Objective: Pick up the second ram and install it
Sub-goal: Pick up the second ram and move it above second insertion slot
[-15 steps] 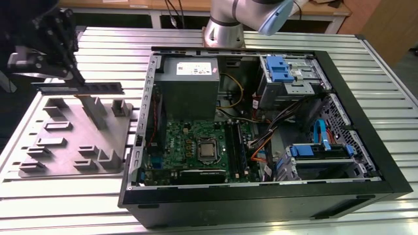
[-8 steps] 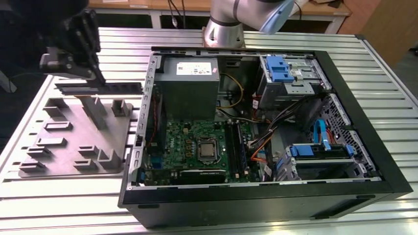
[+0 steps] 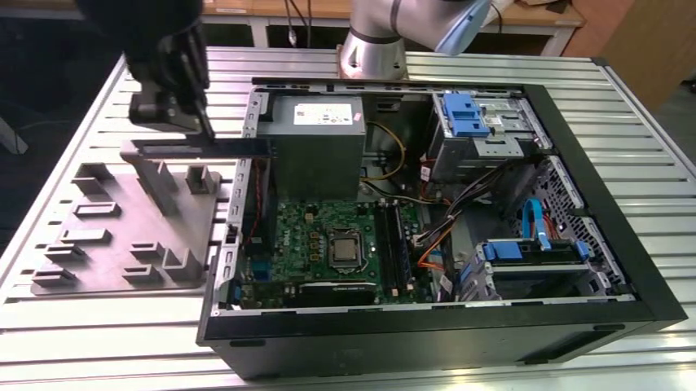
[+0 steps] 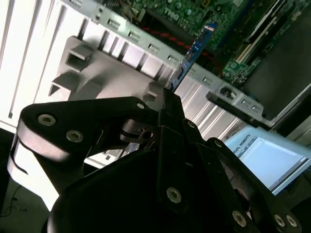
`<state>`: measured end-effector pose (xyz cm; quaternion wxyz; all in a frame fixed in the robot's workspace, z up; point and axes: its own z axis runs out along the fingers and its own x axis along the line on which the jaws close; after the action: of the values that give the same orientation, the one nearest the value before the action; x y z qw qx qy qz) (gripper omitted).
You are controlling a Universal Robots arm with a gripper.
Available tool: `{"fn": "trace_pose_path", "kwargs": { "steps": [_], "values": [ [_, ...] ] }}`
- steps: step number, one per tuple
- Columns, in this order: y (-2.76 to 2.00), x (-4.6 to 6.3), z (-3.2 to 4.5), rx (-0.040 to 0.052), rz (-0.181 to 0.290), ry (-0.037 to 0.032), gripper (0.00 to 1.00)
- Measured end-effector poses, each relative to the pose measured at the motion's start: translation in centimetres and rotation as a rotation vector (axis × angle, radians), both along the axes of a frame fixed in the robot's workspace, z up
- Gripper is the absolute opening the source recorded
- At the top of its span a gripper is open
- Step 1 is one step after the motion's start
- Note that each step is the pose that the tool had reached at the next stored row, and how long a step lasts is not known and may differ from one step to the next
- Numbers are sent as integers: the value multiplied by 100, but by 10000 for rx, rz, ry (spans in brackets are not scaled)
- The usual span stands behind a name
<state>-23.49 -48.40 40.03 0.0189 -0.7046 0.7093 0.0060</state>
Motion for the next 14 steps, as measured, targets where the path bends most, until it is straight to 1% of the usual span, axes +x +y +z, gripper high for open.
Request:
{"fn": "trace_pose_path", "kwargs": {
  "steps": [14],
  "values": [
    [0,636,-39,13,-2,8,11]
  ]
}}
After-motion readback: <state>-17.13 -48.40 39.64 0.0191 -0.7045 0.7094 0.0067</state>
